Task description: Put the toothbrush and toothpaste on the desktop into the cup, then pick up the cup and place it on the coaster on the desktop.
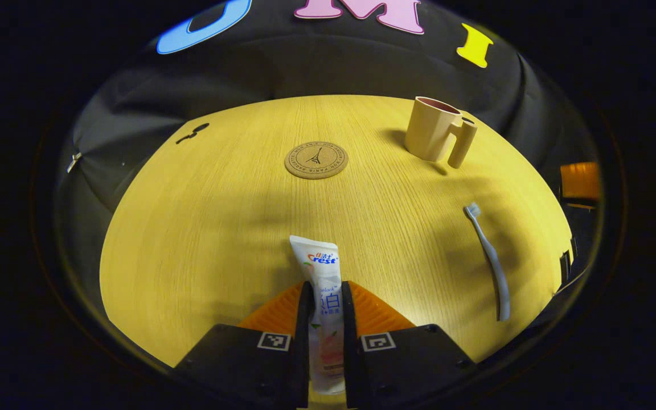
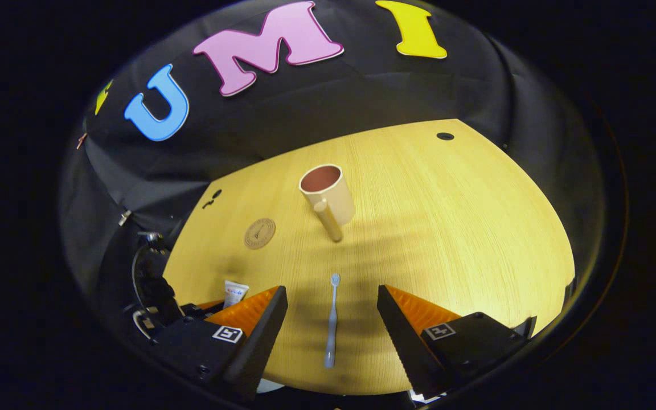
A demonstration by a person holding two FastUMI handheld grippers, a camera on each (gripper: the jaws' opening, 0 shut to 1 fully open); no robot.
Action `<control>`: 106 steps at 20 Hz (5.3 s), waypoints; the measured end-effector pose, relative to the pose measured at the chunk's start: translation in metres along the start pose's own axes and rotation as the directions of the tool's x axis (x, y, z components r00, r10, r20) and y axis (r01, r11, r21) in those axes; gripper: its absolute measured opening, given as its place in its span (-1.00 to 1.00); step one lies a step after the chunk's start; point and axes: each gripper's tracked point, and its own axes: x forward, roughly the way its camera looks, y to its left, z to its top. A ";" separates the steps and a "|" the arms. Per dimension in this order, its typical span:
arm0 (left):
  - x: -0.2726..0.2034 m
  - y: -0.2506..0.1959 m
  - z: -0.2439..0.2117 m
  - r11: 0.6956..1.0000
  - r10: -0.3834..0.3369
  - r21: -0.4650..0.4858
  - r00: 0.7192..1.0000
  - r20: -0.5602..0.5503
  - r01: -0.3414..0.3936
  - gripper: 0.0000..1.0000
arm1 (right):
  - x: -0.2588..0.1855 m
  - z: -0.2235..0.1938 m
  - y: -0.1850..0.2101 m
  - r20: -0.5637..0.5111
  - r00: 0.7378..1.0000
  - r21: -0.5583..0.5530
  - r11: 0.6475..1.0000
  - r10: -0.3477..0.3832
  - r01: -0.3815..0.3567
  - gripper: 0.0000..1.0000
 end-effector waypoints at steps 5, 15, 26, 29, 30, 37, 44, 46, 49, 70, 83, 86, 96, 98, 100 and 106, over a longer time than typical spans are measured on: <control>-0.009 0.001 0.005 0.998 -0.041 -0.048 0.999 -0.011 0.040 -0.54 | 0.012 -0.043 -0.016 -0.139 0.985 0.000 0.995 -0.101 0.102 0.97; -0.070 0.019 -0.003 0.996 -0.041 -0.073 0.995 0.086 0.048 -0.54 | 0.049 -0.055 -0.016 -0.207 0.962 -0.013 0.984 -0.176 0.177 0.98; -0.079 -0.002 -0.017 0.994 -0.088 -0.057 0.995 0.051 0.091 -0.55 | 0.069 -0.088 -0.018 -0.288 0.930 -0.115 0.972 -0.229 0.204 0.91; -0.078 -0.003 -0.022 0.993 -0.090 -0.071 0.995 0.037 0.092 -0.55 | 0.068 -0.088 -0.014 -0.272 0.930 -0.189 0.962 -0.246 0.199 0.80; -0.078 -0.003 -0.022 0.993 -0.088 -0.074 0.996 0.032 0.090 -0.55 | 0.071 -0.090 -0.013 -0.285 0.927 -0.200 0.961 -0.244 0.192 0.74; -0.075 -0.014 -0.017 0.994 -0.085 -0.065 0.996 0.030 0.087 -0.54 | 0.073 -0.086 -0.005 -0.317 0.924 -0.167 0.972 -0.213 0.167 -0.74; -0.074 -0.028 -0.006 0.994 -0.094 -0.058 0.995 0.043 0.097 -0.54 | 0.069 -0.086 -0.009 -0.320 0.945 -0.031 0.998 -0.067 0.060 -0.88; -0.073 -0.027 0.000 0.994 -0.083 -0.060 0.995 0.054 0.086 -0.55 | 0.063 -0.086 -0.013 -0.321 0.945 -0.049 0.998 -0.062 0.049 -0.89; -0.074 -0.025 0.016 0.994 -0.067 -0.079 0.994 0.090 0.075 -0.55 | 0.056 -0.077 -0.017 -0.303 0.952 -0.058 0.998 -0.037 0.020 -0.89; -0.090 -0.130 0.313 0.938 -0.296 0.037 0.743 0.601 0.344 -0.55 | 0.019 -0.001 -0.095 -0.159 0.985 0.085 0.995 0.070 -0.057 -0.89; 0.021 -0.171 0.374 0.921 -0.327 0.055 0.691 0.644 0.385 -0.55 | 0.019 0.007 -0.114 -0.177 0.983 0.181 0.983 0.057 -0.025 -0.89; 0.035 -0.172 0.366 0.934 -0.320 0.085 0.706 0.632 0.347 -0.55 | 0.018 0.001 -0.118 -0.191 0.980 0.166 0.986 0.054 -0.022 -0.89; 0.036 -0.169 0.339 0.950 -0.305 0.127 0.751 0.586 0.286 0.43 | 0.023 0.003 -0.108 -0.181 0.979 0.169 0.984 0.095 -0.064 -0.89; 0.024 -0.165 0.335 0.950 -0.301 0.118 0.748 0.591 0.289 0.88 | 0.024 0.011 -0.106 -0.161 0.982 0.178 0.981 0.101 -0.072 -0.89; 0.007 -0.151 0.326 0.959 -0.267 0.088 0.756 0.598 0.269 0.92 | 0.026 0.024 -0.104 -0.132 0.985 0.181 0.980 0.107 -0.082 -0.89; -0.042 -0.113 0.263 0.974 -0.180 -0.004 0.783 0.596 0.227 0.94 | 0.030 0.094 -0.085 0.008 0.988 0.109 0.982 0.155 -0.154 -0.89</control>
